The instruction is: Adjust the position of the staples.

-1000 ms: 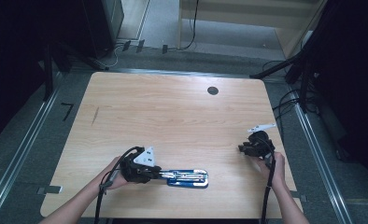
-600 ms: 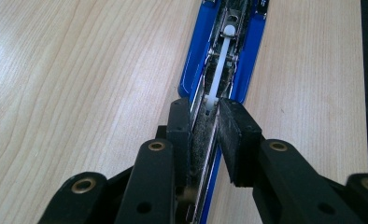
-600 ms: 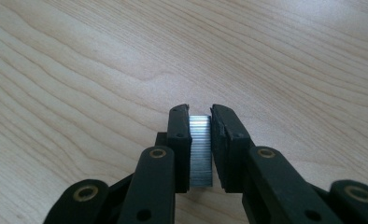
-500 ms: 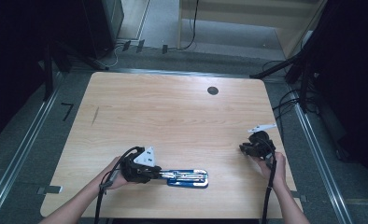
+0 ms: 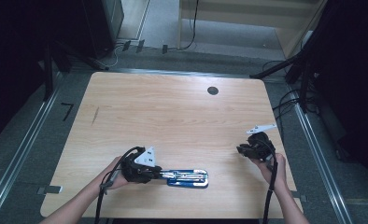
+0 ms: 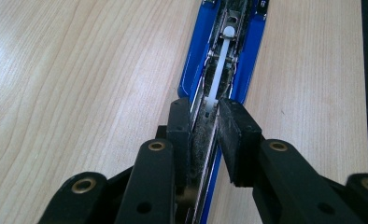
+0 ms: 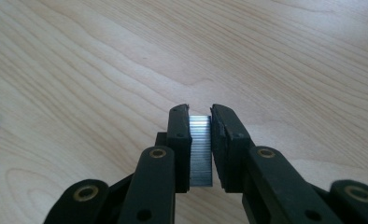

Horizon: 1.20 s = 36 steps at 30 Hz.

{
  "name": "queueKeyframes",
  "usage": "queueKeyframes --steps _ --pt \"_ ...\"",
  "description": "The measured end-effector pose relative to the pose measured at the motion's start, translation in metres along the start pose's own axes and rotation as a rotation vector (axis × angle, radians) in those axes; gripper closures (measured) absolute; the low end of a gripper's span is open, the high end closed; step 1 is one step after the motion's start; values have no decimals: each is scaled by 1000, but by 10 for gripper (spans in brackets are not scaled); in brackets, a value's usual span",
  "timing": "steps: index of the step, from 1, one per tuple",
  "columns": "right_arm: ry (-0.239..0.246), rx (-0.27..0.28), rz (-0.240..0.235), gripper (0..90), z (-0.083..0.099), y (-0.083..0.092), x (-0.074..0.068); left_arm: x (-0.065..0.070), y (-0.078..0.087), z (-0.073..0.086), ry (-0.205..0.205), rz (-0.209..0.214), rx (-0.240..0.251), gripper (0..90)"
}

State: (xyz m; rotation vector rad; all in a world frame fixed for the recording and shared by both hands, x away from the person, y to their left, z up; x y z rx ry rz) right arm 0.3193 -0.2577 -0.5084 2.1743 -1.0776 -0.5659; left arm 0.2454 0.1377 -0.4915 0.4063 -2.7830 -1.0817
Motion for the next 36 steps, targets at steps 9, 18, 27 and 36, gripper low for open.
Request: queueKeyframes --steps 9,18,27,36 --pt "9 10 -35 794 -3 9 -14 0 0 0 -7 3 0 751" --pt "33 21 -78 794 -8 12 -29 0 0 -1 -10 2 -3 751" --pt "54 21 -113 793 -13 12 -44 0 0 -1 -10 1 -2 751" --pt "67 22 -148 794 -17 10 -55 0 0 -1 -11 -1 -5 751"
Point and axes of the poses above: each handheld gripper's, and its own axes: y roughly backward along the jaws, z roughly out of its underside, x roughly to its right, the point moved 1 cm from there along -y, roughly forward along the jaws, and after that the axes turned 11 degrees about x, right-handed, at the moved point
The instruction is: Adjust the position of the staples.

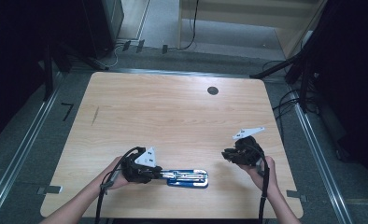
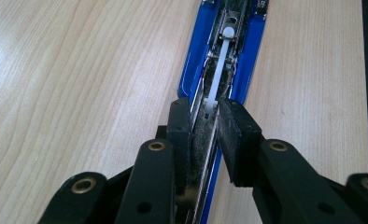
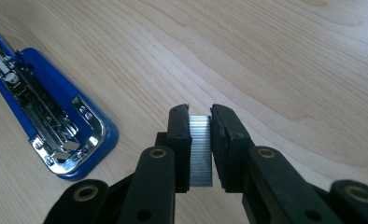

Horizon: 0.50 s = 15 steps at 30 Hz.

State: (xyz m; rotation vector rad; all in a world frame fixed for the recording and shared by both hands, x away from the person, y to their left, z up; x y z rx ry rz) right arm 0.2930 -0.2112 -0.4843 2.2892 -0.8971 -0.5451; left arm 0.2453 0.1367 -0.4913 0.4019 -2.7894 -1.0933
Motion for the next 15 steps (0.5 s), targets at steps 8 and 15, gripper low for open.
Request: queueKeyframes --steps 8,15 --pt "18 -4 -30 794 -4 -6 -11 0 0 0 0 -2 0 751" --pt "35 -12 -60 793 -8 -14 -25 0 0 0 -1 -3 1 752"
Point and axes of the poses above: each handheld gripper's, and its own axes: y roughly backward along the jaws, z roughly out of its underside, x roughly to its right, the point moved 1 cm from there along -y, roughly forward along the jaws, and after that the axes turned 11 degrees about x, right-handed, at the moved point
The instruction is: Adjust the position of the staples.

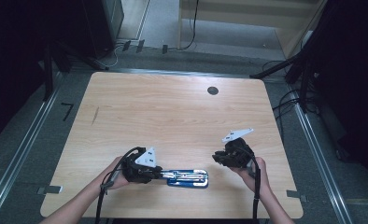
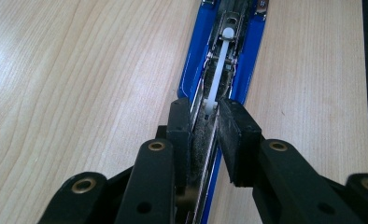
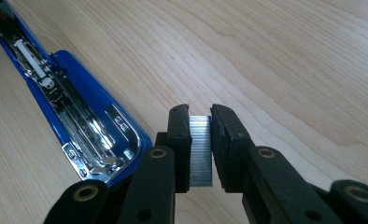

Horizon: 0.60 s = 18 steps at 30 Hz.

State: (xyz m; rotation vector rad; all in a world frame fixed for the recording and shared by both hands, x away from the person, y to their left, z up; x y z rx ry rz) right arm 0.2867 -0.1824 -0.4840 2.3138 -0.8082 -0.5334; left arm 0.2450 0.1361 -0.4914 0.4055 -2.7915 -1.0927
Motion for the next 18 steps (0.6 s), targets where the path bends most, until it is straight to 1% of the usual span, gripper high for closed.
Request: queueKeyframes --steps 2,5,7,11,18 --pt "5 -4 -7 794 -1 -1 -1 0 0 0 0 1 -1 752" --pt "14 -8 -20 793 -3 -4 -7 0 0 0 0 1 0 752" --pt "20 -3 -28 794 -3 -6 -8 0 0 0 0 0 0 752" --pt "24 -4 -39 794 -5 -7 -14 0 0 0 0 -1 1 752" --pt "28 -8 -55 794 -7 -10 -19 0 0 0 -1 -1 2 752"
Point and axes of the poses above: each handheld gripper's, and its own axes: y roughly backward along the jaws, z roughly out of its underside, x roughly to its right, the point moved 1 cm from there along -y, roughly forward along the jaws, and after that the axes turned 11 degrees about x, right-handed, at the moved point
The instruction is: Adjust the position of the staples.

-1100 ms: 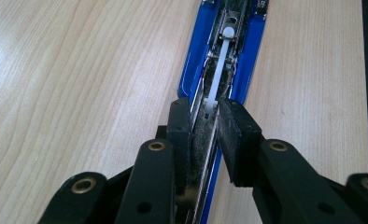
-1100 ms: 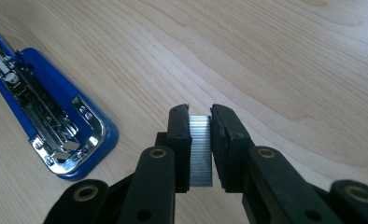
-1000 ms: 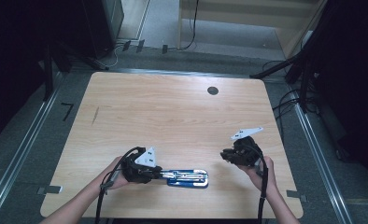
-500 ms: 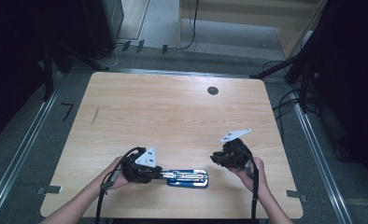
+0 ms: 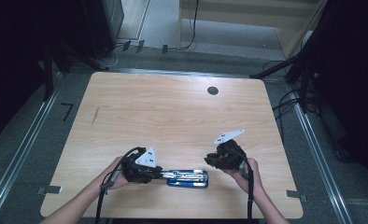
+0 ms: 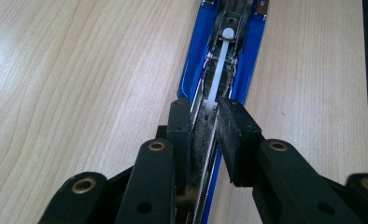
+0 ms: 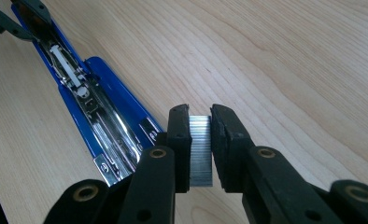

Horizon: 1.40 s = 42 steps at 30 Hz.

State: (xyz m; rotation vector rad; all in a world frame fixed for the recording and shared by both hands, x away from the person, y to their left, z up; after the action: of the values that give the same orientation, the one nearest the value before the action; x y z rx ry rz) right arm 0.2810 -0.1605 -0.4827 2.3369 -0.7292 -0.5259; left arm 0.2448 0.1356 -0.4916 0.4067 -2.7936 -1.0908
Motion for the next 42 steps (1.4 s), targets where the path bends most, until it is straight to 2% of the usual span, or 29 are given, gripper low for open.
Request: queueKeyframes --steps 11,15,18,28,34,42 --pt "27 12 -36 794 -6 -6 -10 0 0 0 1 1 0 753" --pt "21 11 -46 794 -7 -7 -13 0 0 0 -1 1 0 753" --pt "39 19 -52 794 -9 -8 -14 0 -1 0 -1 3 1 753" --pt "70 25 -109 794 -12 -12 -23 0 -2 -1 -3 7 3 755" --pt "132 21 -178 794 -9 -16 -29 0 -2 -1 -2 7 3 755" --pt "190 -12 -220 794 -4 -22 -32 0 -2 -1 -2 8 3 755"
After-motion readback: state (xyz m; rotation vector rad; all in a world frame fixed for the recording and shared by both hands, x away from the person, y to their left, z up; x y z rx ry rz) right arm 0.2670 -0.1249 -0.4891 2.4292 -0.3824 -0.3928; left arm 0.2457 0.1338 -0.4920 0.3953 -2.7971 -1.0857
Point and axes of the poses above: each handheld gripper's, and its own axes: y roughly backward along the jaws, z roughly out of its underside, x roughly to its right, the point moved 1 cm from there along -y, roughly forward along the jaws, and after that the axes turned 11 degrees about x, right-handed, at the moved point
